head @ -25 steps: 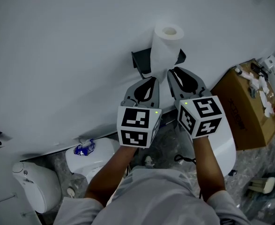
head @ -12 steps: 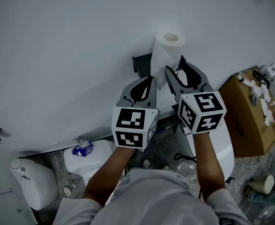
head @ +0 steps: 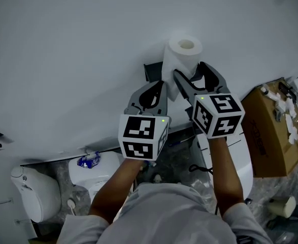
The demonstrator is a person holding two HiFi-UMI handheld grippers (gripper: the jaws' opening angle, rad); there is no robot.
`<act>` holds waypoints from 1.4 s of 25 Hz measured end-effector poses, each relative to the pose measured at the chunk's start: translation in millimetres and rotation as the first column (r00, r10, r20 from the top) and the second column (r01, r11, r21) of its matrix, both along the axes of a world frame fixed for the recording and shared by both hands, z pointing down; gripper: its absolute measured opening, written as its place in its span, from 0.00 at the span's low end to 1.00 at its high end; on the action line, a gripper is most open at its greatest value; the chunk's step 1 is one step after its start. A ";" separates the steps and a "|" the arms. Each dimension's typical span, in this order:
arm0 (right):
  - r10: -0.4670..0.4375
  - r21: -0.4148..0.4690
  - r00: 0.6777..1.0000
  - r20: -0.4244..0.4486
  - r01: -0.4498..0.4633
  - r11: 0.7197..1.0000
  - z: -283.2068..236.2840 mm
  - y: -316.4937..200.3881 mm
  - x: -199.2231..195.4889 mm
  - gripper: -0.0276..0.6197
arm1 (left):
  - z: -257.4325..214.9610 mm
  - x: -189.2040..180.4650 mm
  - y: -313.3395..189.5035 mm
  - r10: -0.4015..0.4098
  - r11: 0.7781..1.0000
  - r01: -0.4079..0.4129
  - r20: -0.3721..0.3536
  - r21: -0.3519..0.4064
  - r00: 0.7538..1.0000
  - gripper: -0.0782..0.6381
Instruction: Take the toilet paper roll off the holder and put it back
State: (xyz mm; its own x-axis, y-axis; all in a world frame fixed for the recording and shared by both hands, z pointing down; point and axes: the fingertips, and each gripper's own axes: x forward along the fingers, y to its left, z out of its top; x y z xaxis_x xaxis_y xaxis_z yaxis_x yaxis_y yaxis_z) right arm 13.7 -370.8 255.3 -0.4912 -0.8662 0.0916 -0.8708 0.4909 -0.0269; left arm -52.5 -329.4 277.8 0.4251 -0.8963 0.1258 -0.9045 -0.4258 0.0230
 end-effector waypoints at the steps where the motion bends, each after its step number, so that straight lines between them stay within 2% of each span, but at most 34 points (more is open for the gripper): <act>1: -0.002 -0.004 1.000 0.005 0.002 1.000 0.5 -2.7 -0.1 0.55 | -0.1 -0.7 -1.3 -0.004 1.000 0.004 0.001 0.001 1.000 0.12; 6: -0.019 -0.024 1.000 0.017 0.019 1.000 2.8 -14.3 -1.4 0.58 | 0.1 -2.5 -6.4 -0.019 1.000 0.019 0.004 0.004 1.000 0.12; 12: -0.020 -0.039 1.000 -0.023 0.019 0.999 7.2 -23.3 -2.7 0.58 | 0.6 -5.8 -10.0 -0.034 0.999 0.034 0.004 0.000 0.999 0.12; 35: 0.023 0.026 1.000 -0.019 -0.023 0.999 -4.5 -21.4 6.8 0.54 | 4.6 -7.4 -6.2 -0.037 0.999 0.037 0.004 -0.008 0.999 0.12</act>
State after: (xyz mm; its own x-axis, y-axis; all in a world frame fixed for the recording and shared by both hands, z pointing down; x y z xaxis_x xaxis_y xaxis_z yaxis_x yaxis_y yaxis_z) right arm 20.5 -392.2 250.8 -0.4693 -0.8795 0.0785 -0.8822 0.4709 0.0027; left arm -59.8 -335.5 282.4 0.3912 -0.9103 0.1350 -0.9198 -0.3918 0.0231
